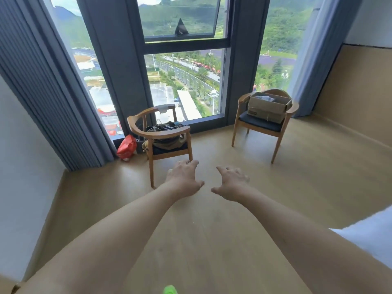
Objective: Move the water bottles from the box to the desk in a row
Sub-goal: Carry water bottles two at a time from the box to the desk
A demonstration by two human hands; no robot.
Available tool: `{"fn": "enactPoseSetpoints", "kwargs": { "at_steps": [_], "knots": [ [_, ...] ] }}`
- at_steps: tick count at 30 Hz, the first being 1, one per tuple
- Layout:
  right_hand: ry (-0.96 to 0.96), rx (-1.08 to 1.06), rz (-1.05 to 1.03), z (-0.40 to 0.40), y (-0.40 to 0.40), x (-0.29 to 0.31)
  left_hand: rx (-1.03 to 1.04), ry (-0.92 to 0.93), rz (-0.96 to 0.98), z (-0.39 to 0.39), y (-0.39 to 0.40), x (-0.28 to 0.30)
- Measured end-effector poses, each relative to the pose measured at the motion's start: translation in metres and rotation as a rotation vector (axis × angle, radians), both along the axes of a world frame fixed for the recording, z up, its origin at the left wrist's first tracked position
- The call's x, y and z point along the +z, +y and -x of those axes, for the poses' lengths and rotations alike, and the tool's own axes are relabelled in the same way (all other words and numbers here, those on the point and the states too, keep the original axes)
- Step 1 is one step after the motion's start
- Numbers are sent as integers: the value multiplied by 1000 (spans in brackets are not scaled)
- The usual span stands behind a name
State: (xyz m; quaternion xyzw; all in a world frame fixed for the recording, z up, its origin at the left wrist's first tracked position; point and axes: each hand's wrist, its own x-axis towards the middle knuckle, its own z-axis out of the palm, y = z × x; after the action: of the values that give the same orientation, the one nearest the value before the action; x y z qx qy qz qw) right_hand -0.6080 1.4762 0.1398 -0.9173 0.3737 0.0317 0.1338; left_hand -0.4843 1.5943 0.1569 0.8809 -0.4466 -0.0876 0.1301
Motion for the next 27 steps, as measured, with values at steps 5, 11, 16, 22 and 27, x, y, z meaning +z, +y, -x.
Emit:
{"fn": "enactPoseSetpoints", "kwargs": {
  "at_steps": [5,11,16,22,27],
  "knots": [
    [2,-121,29,-19,-80,-1,-134,-4,46,-38,-105,-12],
    [22,-272,40,-68,-173,6,-226,67,86,-100,-224,-19],
    [-4,-372,14,-109,-238,11,-288,104,120,-149,-305,-17],
    [-29,-431,-46,-141,-307,-4,-336,143,109,-186,-385,-40],
    [-75,-424,-64,-166,-386,-19,-329,139,104,-215,-468,-62]
  ]
}}
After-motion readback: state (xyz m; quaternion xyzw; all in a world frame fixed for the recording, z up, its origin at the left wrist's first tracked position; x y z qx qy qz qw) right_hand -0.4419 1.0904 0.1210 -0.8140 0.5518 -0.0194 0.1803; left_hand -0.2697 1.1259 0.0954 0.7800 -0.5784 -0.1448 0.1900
